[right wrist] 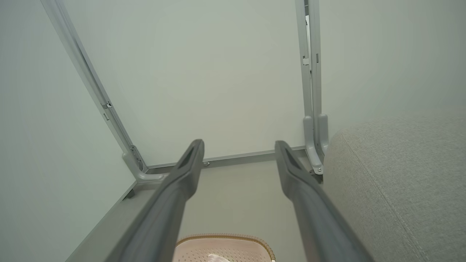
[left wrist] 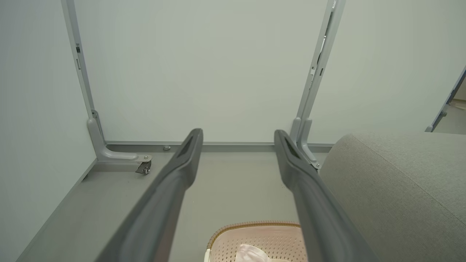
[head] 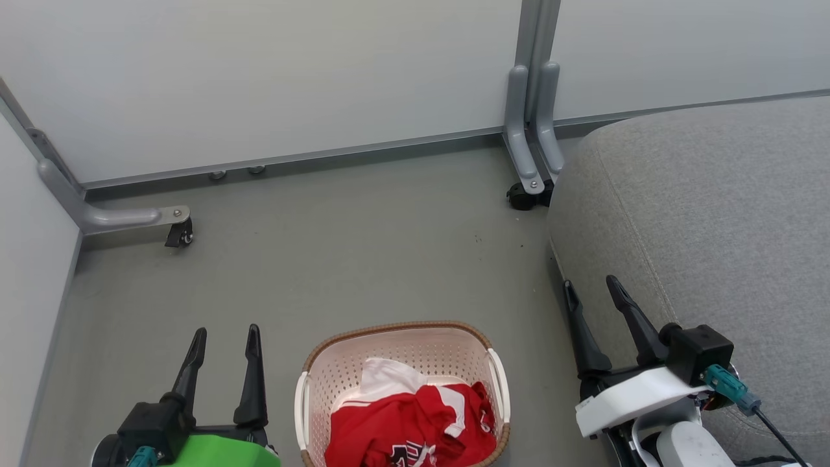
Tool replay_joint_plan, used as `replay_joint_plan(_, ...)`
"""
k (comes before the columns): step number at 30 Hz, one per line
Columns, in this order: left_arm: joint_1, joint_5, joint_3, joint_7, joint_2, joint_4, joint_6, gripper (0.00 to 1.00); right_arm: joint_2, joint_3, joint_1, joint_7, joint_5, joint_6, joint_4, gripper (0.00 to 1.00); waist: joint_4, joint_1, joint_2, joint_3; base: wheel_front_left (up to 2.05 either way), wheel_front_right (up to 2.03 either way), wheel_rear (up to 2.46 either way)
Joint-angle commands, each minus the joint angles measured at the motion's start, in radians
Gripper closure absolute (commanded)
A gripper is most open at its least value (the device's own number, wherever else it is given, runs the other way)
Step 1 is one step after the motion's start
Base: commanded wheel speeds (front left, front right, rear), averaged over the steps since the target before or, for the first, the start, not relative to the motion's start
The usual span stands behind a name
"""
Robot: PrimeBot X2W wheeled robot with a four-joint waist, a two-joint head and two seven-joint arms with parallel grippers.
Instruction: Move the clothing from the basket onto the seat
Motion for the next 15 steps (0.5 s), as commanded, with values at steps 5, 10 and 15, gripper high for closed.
replay_joint_plan(5, 0.01, 0.001, 0.004, -0.001, 0.001, 0.006, -0.005, 0.0, -0.003, -0.009, -0.001, -0.003, 0.006, 0.0, 0.004, 0.0, -0.003, 0.0, 0.0, 0.011, 0.0, 0.0, 0.0)
replay_joint_plan(10, -0.001, 0.013, -0.005, -0.001, 0.001, 0.012, -0.003, 0.0, -0.003, -0.03, -0.007, -0.003, -0.011, 0.0, 0.007, 0.0, -0.009, 0.0, 0.0, 0.038, 0.0, 0.0, 0.0)
replay_joint_plan(15, -0.024, 0.049, -0.029, -0.001, 0.001, 0.06, 0.008, 0.0, -0.003, -0.058, -0.014, -0.003, -0.017, 0.0, 0.001, 0.0, -0.021, 0.0, 0.0, 0.097, 0.0, 0.0, 0.0)
